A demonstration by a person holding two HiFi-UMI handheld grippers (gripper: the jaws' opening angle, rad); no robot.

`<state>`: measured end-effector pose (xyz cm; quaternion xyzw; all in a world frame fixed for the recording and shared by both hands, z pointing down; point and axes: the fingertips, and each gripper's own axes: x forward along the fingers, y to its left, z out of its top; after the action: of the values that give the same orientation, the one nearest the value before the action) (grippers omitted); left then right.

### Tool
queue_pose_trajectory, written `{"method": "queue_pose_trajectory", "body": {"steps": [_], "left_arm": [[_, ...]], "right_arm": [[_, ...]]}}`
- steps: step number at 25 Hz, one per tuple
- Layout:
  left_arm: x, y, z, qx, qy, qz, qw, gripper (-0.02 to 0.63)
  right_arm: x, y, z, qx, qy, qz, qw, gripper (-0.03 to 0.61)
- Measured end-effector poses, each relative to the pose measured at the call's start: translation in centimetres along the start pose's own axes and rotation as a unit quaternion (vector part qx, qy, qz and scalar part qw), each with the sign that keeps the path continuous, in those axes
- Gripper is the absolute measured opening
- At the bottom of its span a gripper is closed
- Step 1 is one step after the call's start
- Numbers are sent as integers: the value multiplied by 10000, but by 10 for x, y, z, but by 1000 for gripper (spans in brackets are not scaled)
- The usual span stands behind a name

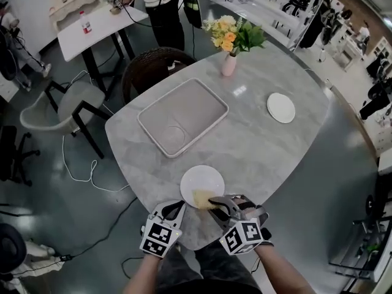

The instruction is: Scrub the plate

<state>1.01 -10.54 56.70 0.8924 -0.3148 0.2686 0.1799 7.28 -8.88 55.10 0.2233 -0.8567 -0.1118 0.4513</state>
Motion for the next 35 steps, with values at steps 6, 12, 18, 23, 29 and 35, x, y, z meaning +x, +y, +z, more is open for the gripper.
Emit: {"method": "queue_pose_trajectory", "body": {"steps": [6,12,18,23,29,35], "left_arm": [[19,18,-13,306,583,287,9974,11],[30,34,-22,771,1090,642,9890,11],[33,32,-25,1452,1394,632,9775,11],[34,33,-25,1523,1451,609,9757,11],[34,30,-25,1763,1568,567,9701,12],[35,29,-26,2002,1644,541,9644,11]], "right_arm": [[26,-1,-19,-2474,697,448,9654,75],[41,6,-24,-3098,884,688,9442,75],[56,-8,-18,-3610,898,320,9277,75],[66,-24,-25,-3369,1143,274,9342,75],[48,-20,-40,-3243,1307,271,9365,75],[34,6,-40,-3158,1250,615,9385,75]]}}
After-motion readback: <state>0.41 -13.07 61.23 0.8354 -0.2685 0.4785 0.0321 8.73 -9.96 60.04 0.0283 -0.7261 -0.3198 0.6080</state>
